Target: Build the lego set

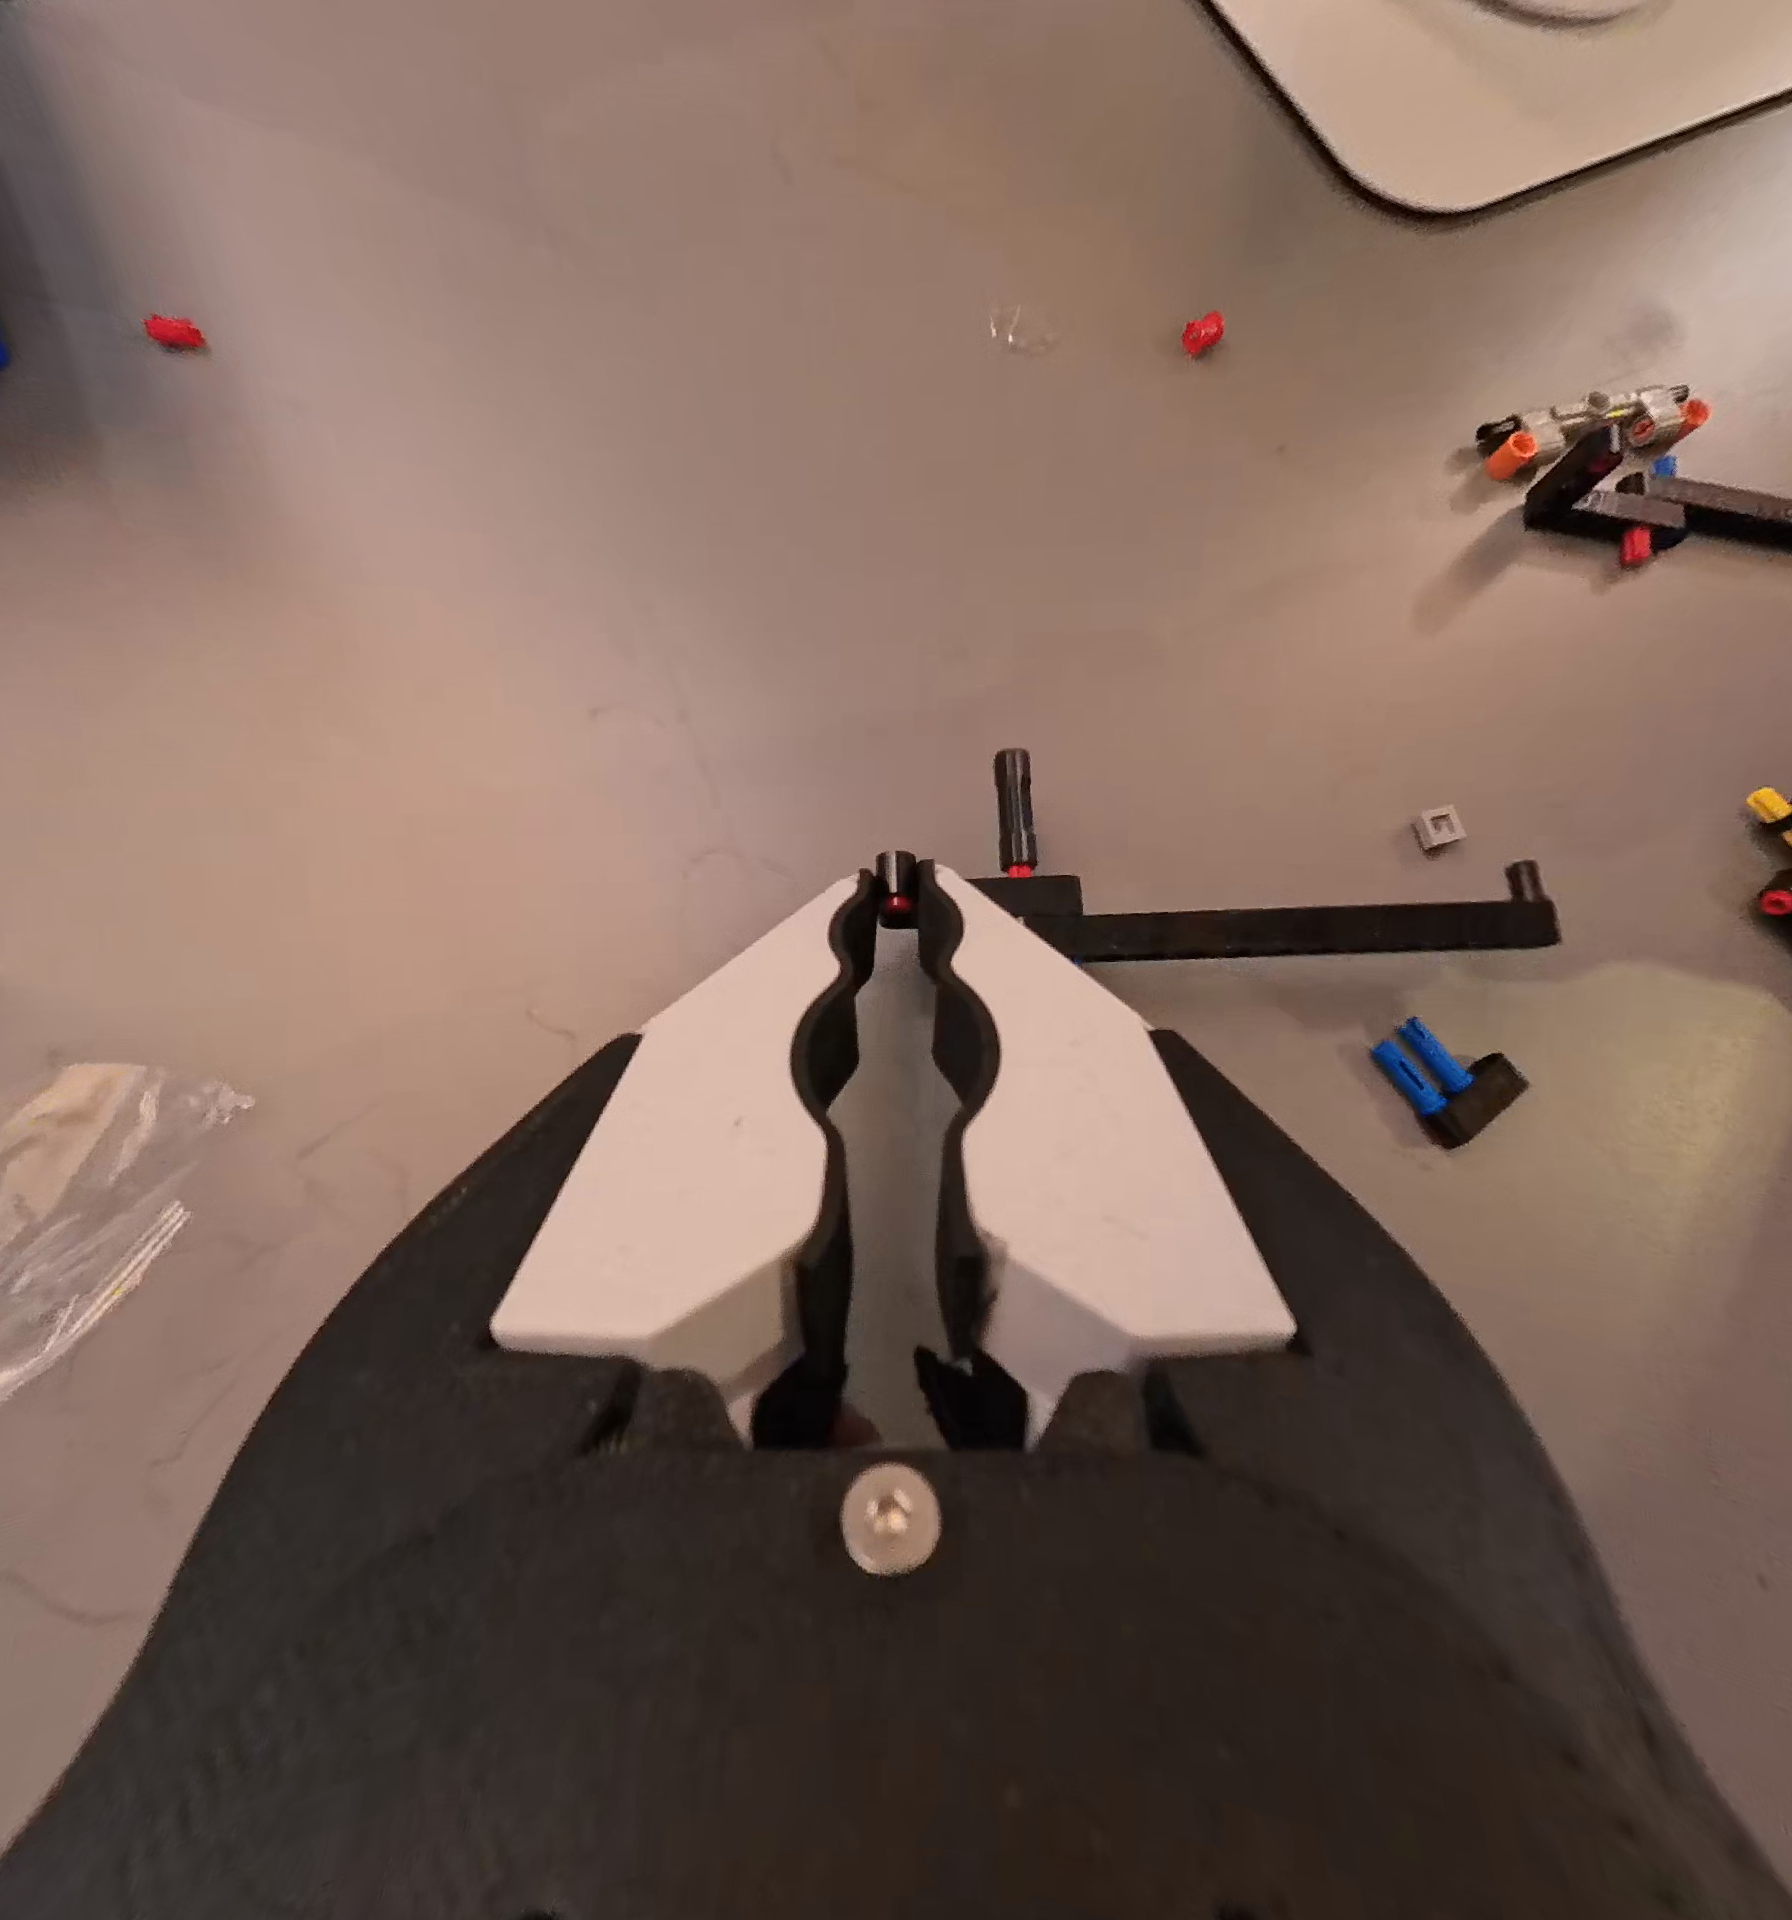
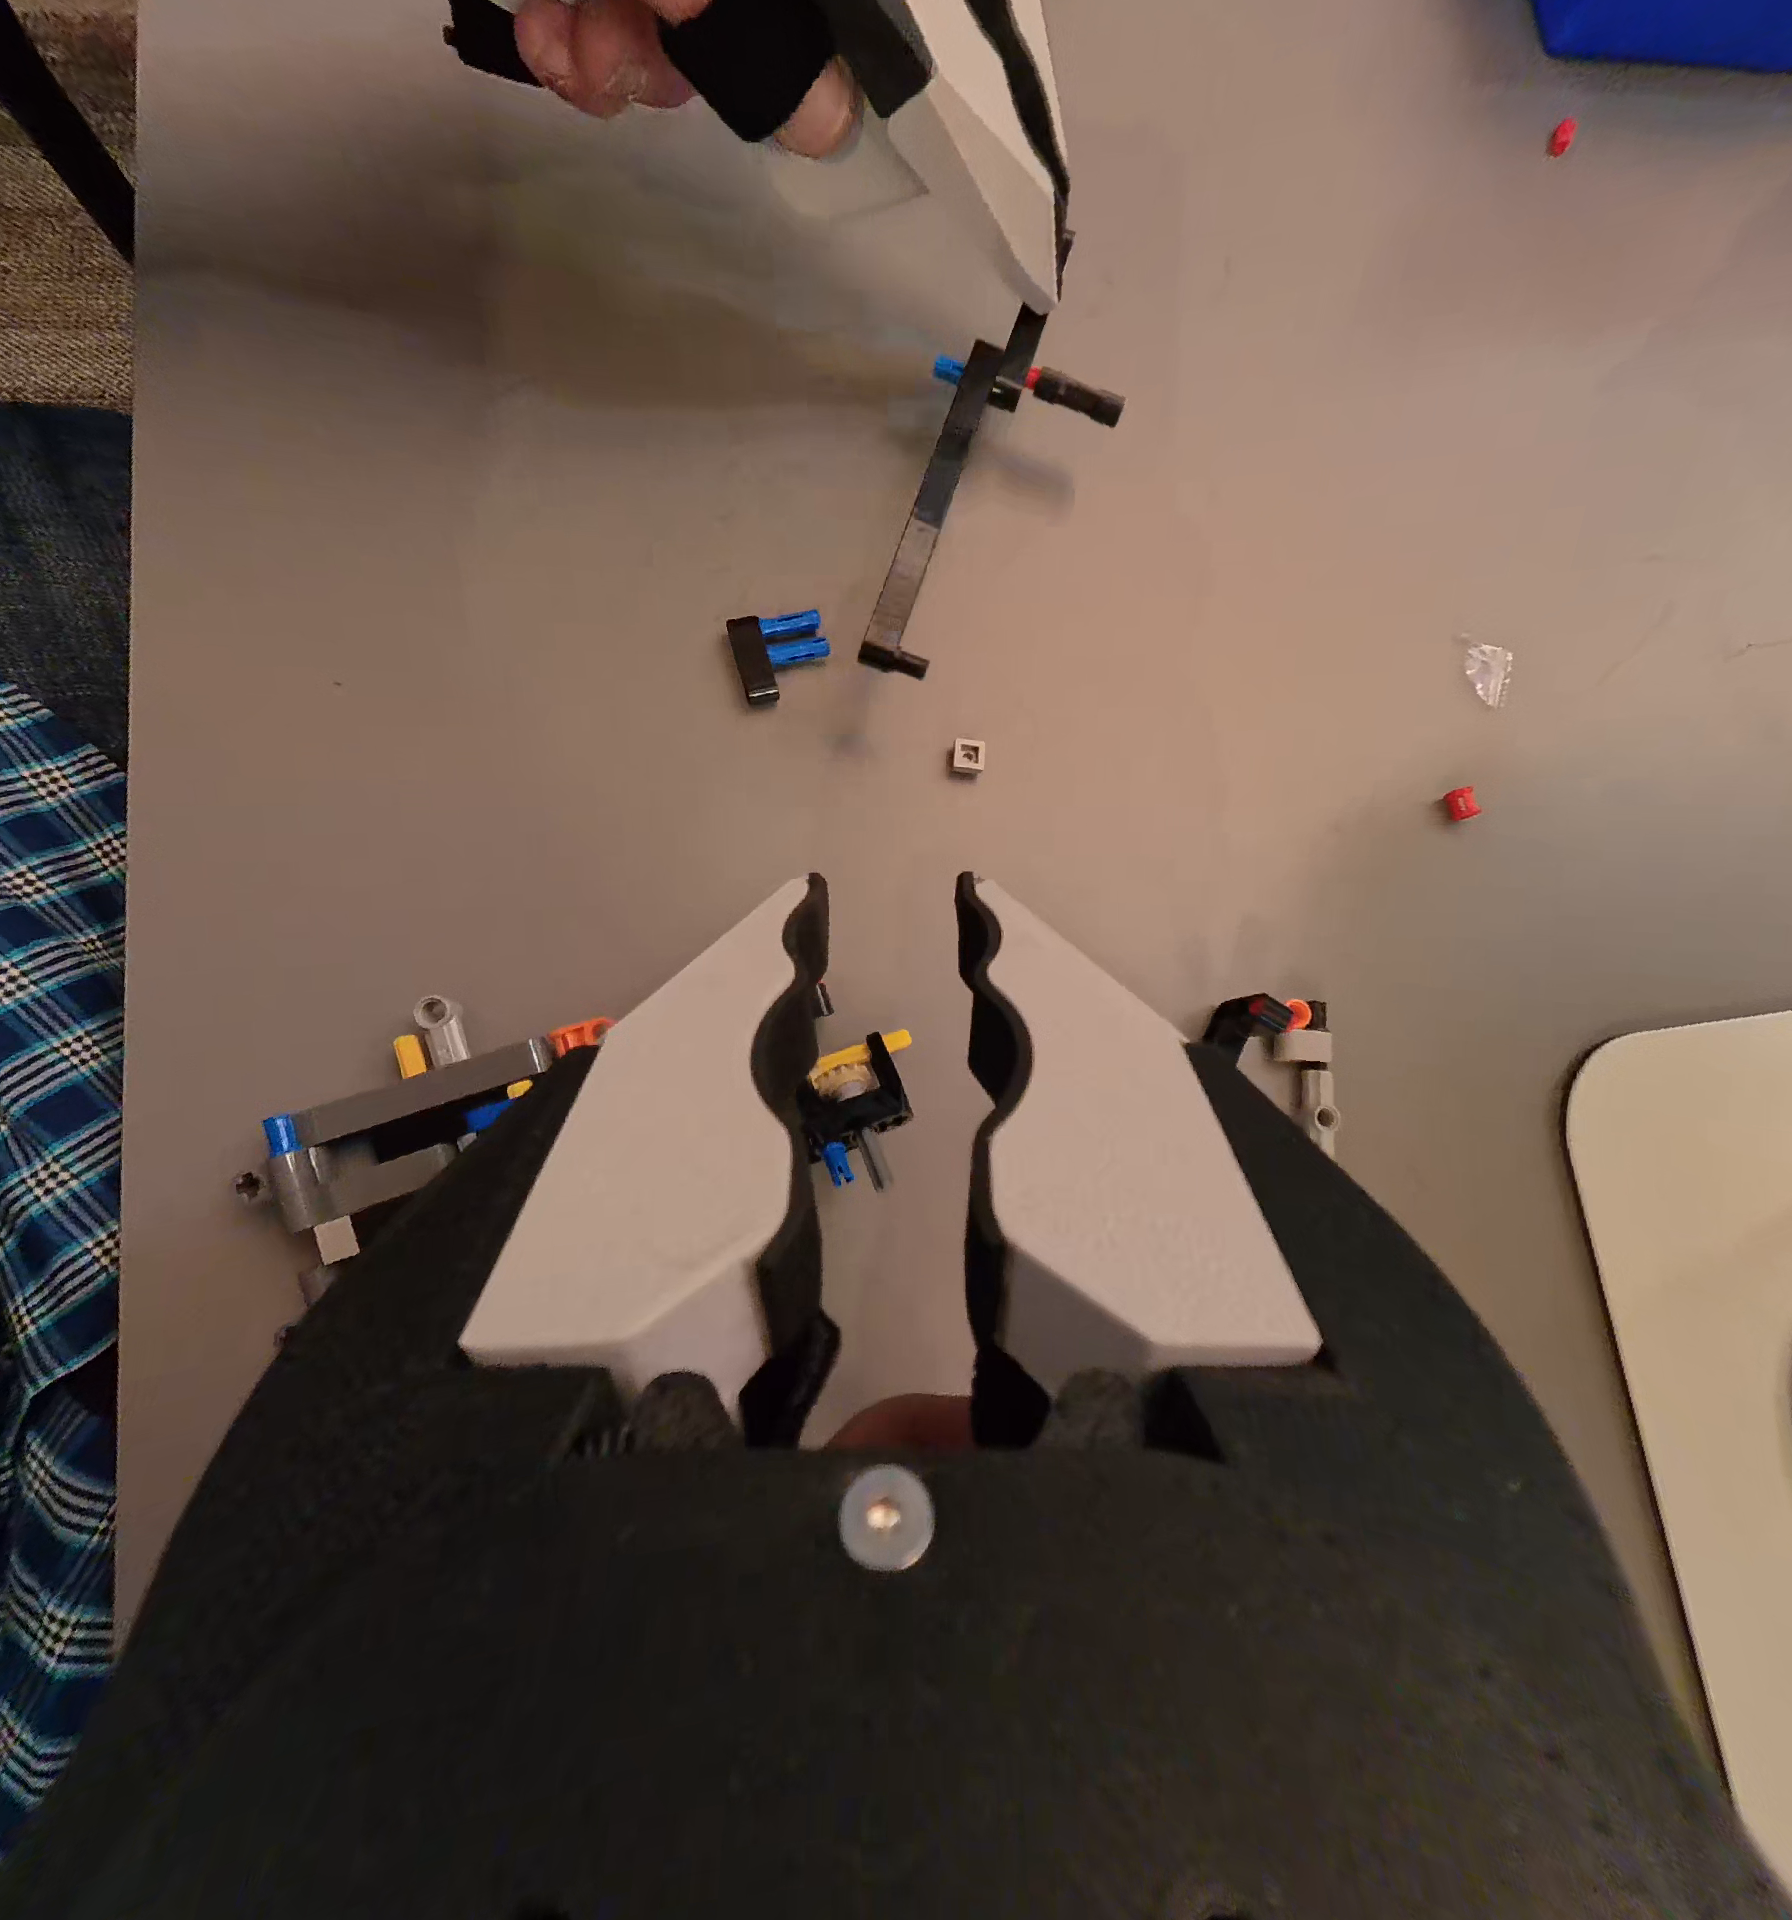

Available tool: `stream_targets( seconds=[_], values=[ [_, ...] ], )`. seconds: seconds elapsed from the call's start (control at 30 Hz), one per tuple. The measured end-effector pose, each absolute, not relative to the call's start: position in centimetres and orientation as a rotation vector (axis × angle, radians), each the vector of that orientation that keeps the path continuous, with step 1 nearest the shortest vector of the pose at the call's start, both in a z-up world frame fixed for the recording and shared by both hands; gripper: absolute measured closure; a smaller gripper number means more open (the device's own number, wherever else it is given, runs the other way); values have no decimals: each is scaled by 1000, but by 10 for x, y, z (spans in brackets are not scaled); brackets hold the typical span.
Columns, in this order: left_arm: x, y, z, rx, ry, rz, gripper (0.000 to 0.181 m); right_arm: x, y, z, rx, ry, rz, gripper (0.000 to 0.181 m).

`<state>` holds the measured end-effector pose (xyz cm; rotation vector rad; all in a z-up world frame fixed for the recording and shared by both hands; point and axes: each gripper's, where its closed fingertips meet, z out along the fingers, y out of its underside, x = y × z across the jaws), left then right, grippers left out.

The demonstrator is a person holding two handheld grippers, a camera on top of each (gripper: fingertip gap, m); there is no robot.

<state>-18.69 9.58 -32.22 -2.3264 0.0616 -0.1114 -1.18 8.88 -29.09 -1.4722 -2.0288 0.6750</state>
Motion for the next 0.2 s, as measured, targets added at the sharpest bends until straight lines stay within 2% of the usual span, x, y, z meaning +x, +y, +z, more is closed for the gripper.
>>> stream_targets(
  seconds=[0.03, 0.2],
  values=[
    [-187, 96, -320, -2319, 61, -117, 176, -12, 89, -291, -1472, -2027, 676, 159],
    [-187, 96, -312, -2294, 88, -135, 176, -12, 90, -289, -1472, -2017, 680, 159]
  ],
)
